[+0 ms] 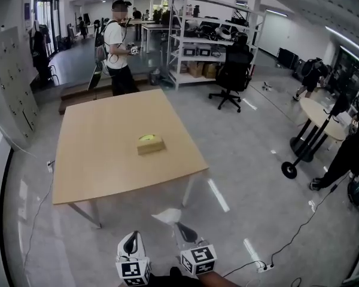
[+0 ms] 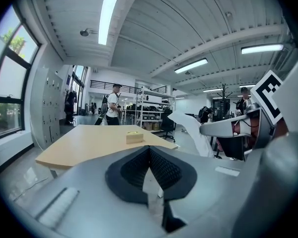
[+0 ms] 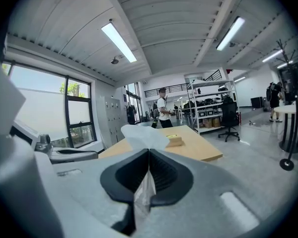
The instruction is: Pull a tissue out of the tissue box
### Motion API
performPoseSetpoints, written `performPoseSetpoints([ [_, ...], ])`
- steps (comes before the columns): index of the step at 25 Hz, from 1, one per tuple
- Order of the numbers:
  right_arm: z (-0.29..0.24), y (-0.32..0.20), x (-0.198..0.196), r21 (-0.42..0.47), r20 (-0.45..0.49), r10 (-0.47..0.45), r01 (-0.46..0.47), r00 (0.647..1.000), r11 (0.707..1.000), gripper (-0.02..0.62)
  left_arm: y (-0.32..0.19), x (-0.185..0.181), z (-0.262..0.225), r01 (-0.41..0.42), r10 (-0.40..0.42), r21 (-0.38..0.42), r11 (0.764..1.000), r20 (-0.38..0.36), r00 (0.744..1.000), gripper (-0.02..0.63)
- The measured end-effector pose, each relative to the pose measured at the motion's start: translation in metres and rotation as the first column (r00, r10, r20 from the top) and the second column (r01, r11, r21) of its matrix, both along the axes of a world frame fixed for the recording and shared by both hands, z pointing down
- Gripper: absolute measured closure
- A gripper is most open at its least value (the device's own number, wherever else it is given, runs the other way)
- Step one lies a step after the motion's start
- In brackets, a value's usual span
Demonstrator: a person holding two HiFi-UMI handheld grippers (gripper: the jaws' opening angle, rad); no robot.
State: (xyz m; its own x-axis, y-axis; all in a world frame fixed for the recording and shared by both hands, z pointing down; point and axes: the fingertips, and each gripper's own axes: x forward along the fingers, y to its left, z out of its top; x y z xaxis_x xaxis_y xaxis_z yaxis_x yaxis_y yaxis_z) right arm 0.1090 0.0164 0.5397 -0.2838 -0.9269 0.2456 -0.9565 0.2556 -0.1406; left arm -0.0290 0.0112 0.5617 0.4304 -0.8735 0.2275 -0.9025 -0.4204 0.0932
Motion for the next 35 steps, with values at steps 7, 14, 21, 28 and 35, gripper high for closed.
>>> performPoseSetpoints([
  [7,0.005,0.021,0.028,-0.009,-0.002,-0.029,0.029,1.0,1.0,0.597,0.02,0.029,0.007,0.029,-0.029,-0.007,1.0,0.003,1.0,0.588],
  [14,0.003,0.024,0.046,0.005,-0.009,-0.022,0.022,1.0,1.0,0.597,0.022,0.04,0.005,0.038,-0.038,0.013,0.999,0.008,0.999,0.588],
  [21,-0.01,0.021,0.046,0.027,-0.01,-0.052,0.053,0.999,0.998,0.598,0.019,0.048,-0.011,0.048,-0.049,0.036,0.998,0.008,0.999,0.588],
  [28,-0.019,0.017,0.049,0.048,-0.007,-0.066,0.066,0.998,0.997,0.598,0.015,0.042,-0.017,0.078,-0.079,0.074,0.994,0.015,0.997,0.588],
  [35,-0.018,0.016,0.041,0.045,-0.016,-0.095,0.096,0.995,0.994,0.603,0.015,0.038,-0.026,0.108,-0.108,0.075,0.991,0.006,0.994,0.588],
])
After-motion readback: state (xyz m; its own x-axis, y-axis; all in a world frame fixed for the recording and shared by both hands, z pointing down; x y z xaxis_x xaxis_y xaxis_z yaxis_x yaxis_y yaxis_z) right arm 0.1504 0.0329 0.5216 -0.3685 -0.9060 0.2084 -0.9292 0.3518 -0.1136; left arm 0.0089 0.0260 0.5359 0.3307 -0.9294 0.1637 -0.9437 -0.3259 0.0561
